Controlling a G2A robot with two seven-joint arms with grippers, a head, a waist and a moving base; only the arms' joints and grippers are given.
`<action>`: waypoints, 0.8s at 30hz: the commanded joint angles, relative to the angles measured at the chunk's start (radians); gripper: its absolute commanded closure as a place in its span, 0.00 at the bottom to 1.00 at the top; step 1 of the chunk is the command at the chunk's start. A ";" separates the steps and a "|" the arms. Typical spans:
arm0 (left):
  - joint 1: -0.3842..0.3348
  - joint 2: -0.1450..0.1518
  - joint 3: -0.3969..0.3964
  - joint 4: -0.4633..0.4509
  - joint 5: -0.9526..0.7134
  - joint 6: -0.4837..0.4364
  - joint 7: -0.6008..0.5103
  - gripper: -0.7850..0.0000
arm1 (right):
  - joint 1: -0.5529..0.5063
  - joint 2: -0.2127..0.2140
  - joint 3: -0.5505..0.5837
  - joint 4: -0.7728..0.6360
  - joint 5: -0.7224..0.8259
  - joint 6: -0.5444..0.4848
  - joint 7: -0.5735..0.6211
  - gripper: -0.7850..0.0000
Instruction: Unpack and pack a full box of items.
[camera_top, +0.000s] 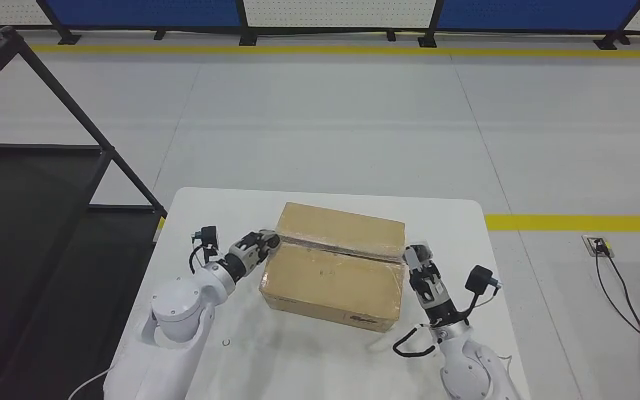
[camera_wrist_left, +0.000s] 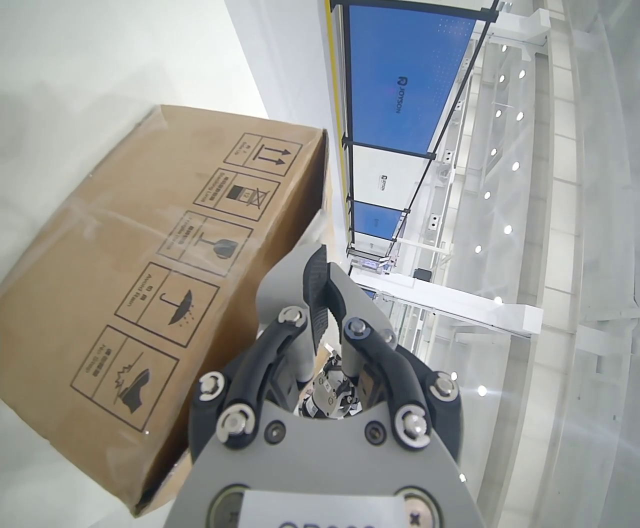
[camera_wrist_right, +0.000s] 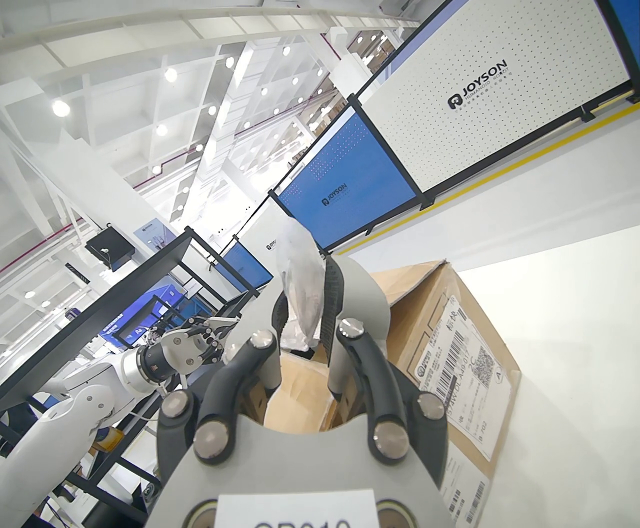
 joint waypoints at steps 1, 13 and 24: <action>0.002 0.001 -0.001 0.000 0.000 0.001 0.000 1.00 | -0.001 0.000 0.000 -0.001 -0.001 0.001 -0.001 0.72; 0.003 0.001 0.002 0.006 -0.004 0.001 0.006 1.00 | 0.001 0.003 0.003 0.002 0.001 0.010 0.006 0.55; -0.015 -0.004 0.021 0.028 -0.009 0.015 0.043 1.00 | 0.002 0.006 0.002 0.009 -0.002 0.005 0.021 0.53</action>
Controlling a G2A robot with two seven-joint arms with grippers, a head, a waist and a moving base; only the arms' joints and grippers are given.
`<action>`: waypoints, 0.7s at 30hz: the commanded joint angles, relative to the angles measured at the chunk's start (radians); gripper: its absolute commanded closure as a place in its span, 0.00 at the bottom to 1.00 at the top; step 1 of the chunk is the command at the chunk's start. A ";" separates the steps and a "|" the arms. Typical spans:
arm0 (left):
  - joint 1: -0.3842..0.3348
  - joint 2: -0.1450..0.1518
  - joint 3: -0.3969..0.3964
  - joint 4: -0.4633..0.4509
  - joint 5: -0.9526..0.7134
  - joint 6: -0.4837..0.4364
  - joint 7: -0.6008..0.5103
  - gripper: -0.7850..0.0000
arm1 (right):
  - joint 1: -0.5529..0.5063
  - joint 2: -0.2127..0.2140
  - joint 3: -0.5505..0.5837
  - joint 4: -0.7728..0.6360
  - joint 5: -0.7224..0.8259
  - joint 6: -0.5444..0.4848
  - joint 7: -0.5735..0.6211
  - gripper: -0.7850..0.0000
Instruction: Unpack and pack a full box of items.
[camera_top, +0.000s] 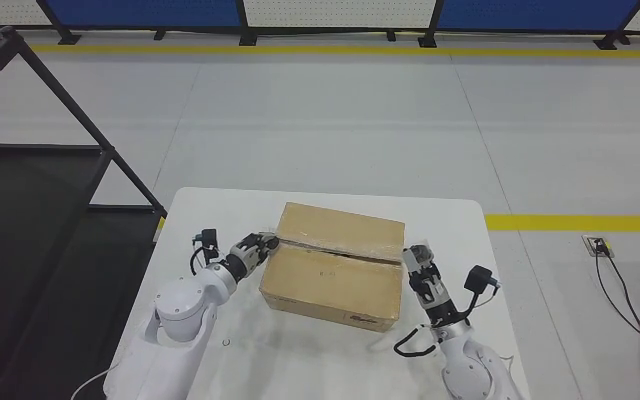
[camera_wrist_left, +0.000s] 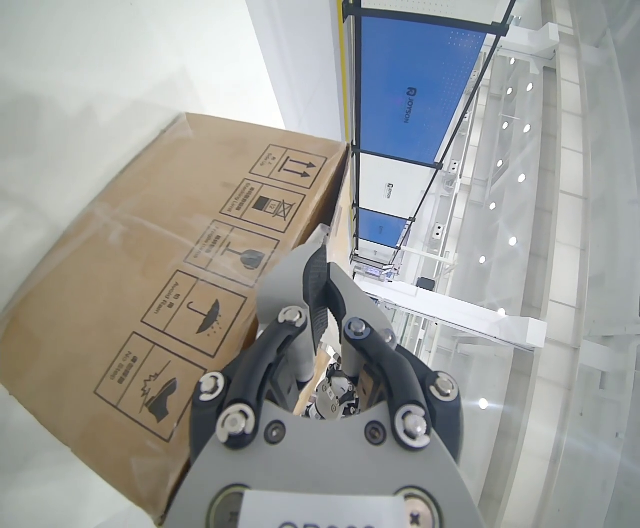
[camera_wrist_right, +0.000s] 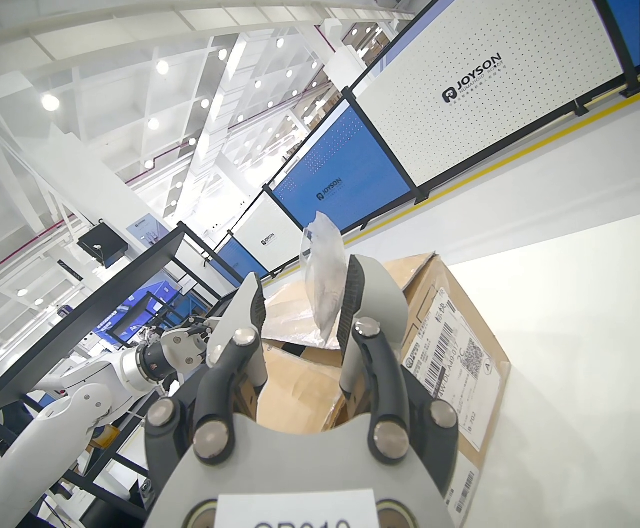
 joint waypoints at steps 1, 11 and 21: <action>-0.002 -0.001 0.003 -0.006 -0.005 -0.005 0.005 1.00 | 0.001 0.000 -0.001 0.002 -0.001 -0.002 0.002 0.54; 0.012 0.003 -0.024 -0.072 -0.009 0.002 0.005 1.00 | 0.006 0.001 -0.006 0.010 0.000 0.000 -0.002 0.54; -0.012 -0.004 0.006 -0.097 -0.025 -0.004 0.042 1.00 | 0.006 0.002 -0.009 0.009 -0.003 -0.002 -0.008 0.56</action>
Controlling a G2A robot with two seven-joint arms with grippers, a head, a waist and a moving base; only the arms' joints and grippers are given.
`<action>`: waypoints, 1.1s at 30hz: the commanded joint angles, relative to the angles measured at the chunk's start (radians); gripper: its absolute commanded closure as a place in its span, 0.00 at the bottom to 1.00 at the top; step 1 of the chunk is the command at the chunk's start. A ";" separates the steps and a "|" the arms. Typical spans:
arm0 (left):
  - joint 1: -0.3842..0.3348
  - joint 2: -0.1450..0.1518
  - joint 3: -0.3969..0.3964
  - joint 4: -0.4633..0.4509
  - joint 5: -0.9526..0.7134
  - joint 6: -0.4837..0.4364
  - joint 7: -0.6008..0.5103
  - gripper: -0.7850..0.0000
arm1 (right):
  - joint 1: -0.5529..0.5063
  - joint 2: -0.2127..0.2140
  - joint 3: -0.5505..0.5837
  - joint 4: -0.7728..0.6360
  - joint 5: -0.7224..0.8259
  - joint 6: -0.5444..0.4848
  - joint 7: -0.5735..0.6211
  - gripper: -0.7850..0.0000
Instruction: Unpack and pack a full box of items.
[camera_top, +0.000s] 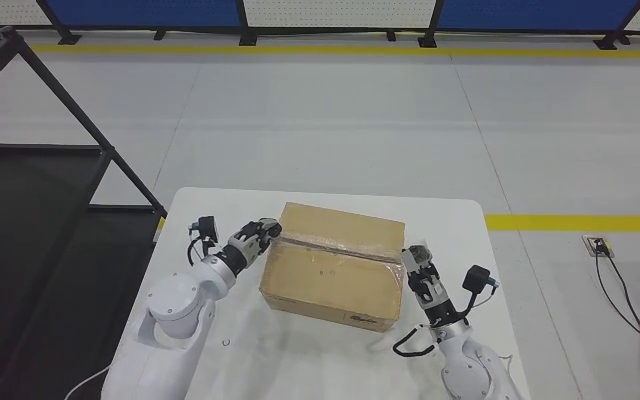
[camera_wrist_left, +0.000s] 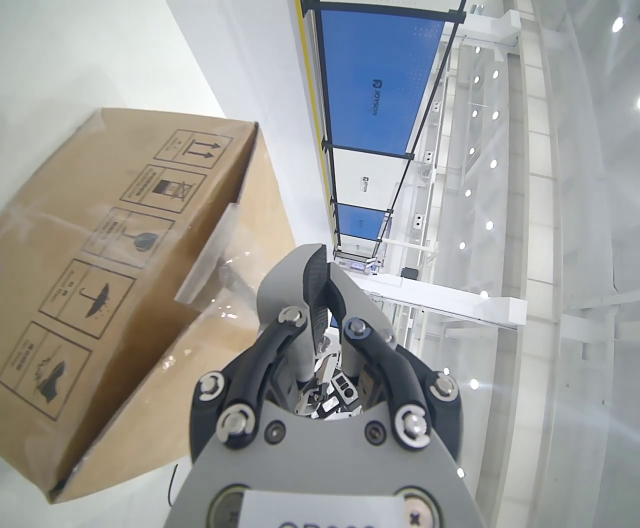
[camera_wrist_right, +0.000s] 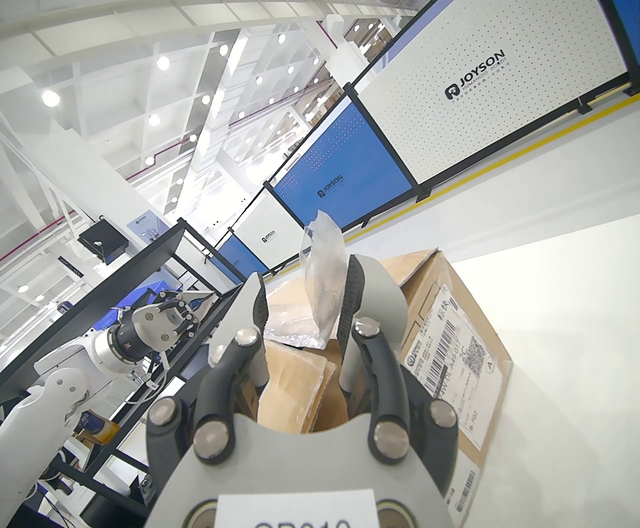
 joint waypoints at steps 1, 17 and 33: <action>-0.022 -0.006 0.027 0.035 0.010 -0.012 0.030 1.00 | 0.000 0.000 -0.002 -0.001 0.000 -0.001 -0.001 0.56; -0.081 -0.026 0.103 0.180 0.015 -0.027 0.043 1.00 | -0.002 0.002 -0.005 -0.005 0.001 0.002 0.000 0.56; -0.090 -0.032 0.108 0.197 0.017 -0.021 0.042 1.00 | -0.014 0.007 0.009 -0.004 0.004 -0.005 -0.010 0.00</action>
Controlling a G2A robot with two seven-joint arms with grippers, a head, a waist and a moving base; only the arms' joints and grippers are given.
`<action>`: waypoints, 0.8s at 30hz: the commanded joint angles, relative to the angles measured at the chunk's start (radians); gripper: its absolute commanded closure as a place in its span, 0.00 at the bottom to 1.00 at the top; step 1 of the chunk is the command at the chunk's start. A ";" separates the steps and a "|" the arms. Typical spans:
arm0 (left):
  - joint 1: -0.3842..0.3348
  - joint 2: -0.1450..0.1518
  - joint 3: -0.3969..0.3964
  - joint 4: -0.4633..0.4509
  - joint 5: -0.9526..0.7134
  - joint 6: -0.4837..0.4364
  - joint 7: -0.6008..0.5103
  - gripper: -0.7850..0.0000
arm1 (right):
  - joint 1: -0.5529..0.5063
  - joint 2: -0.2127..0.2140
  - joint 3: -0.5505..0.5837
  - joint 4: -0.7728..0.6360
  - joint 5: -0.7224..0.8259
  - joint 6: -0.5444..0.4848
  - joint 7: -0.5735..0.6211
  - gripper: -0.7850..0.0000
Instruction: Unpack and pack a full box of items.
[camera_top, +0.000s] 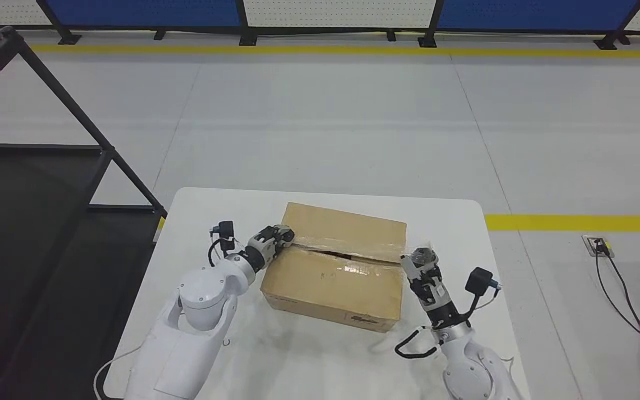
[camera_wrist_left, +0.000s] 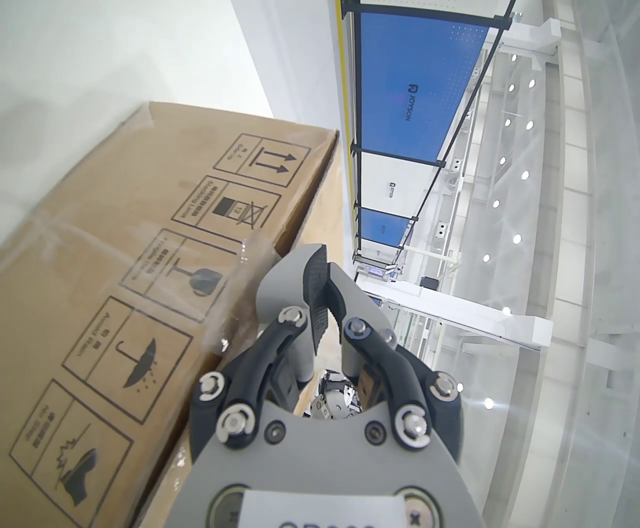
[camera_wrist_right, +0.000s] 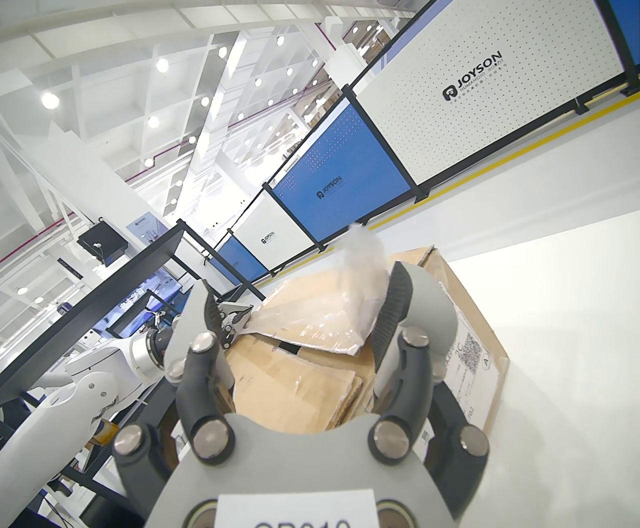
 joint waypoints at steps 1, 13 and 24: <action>0.000 0.000 0.000 0.001 0.003 0.001 -0.002 1.00 | -0.003 0.001 0.003 -0.003 0.000 0.001 -0.002 0.00; 0.005 -0.003 -0.001 0.000 0.010 -0.001 -0.004 1.00 | -0.012 0.003 0.007 -0.013 -0.013 0.008 -0.010 0.00; 0.016 -0.005 -0.004 -0.020 0.011 -0.004 -0.001 1.00 | -0.052 0.010 0.060 -0.047 -0.039 0.072 -0.072 0.00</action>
